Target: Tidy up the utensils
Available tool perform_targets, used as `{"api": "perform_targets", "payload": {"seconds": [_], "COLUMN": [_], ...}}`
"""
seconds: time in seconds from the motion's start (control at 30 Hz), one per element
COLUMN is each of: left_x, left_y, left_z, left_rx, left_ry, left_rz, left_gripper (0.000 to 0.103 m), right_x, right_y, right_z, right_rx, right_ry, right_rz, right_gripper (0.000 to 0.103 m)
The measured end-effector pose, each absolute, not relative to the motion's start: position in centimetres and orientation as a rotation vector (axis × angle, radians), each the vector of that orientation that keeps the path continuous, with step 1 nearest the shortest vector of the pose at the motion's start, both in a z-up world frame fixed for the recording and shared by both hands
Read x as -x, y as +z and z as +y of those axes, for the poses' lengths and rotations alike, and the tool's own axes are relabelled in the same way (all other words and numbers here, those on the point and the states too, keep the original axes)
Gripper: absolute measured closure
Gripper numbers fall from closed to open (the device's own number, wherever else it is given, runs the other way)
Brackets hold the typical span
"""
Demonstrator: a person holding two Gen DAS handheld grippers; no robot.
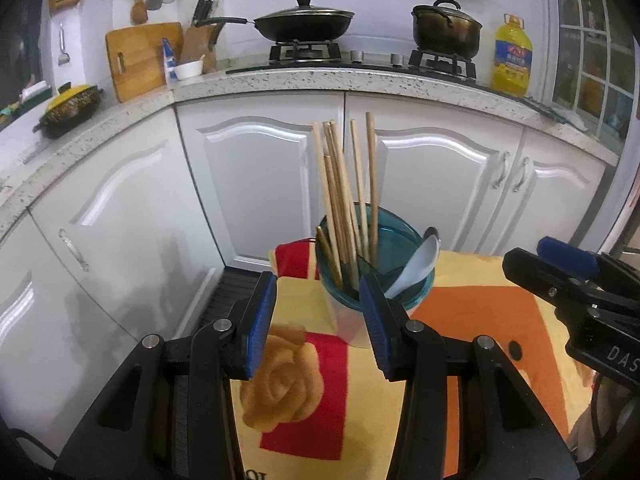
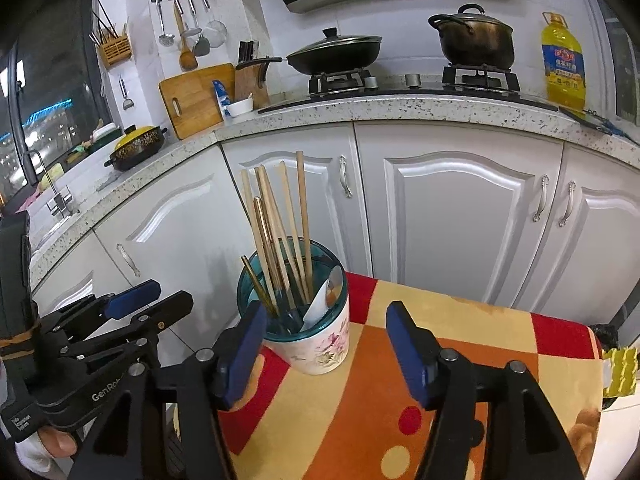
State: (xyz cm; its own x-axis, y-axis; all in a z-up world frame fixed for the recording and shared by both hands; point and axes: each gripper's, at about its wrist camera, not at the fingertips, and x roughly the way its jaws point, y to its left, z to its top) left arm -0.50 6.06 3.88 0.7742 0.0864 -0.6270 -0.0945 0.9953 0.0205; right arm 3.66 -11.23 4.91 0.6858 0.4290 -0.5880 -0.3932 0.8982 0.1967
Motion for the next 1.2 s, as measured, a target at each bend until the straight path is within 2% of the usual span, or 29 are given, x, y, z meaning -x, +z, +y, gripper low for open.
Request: {"api": "perform_targets", "payload": {"seconds": [0.77,0.9,1.2], "left_x": [1.0,1.0,1.1], "left_y": [3.6,3.6,3.5], "left_z": [6.7,6.6,6.6], "left_rx": [0.018,0.013,0.015], "left_ry": [0.137,0.138,0.137], "left_rz": [0.672,0.668,0.668], "left_gripper": [0.061,0.061,0.061], "right_x": [-3.5,-3.3,-3.2], "right_y": [3.9,4.0,3.9], "right_z": [-10.9,-10.8,-10.7], "right_rx": [-0.048,-0.032,-0.022], "right_ry": [0.432,0.418,0.421], "right_rz": [0.690,0.681,0.684], "right_gripper": [0.042,0.037,0.036]}}
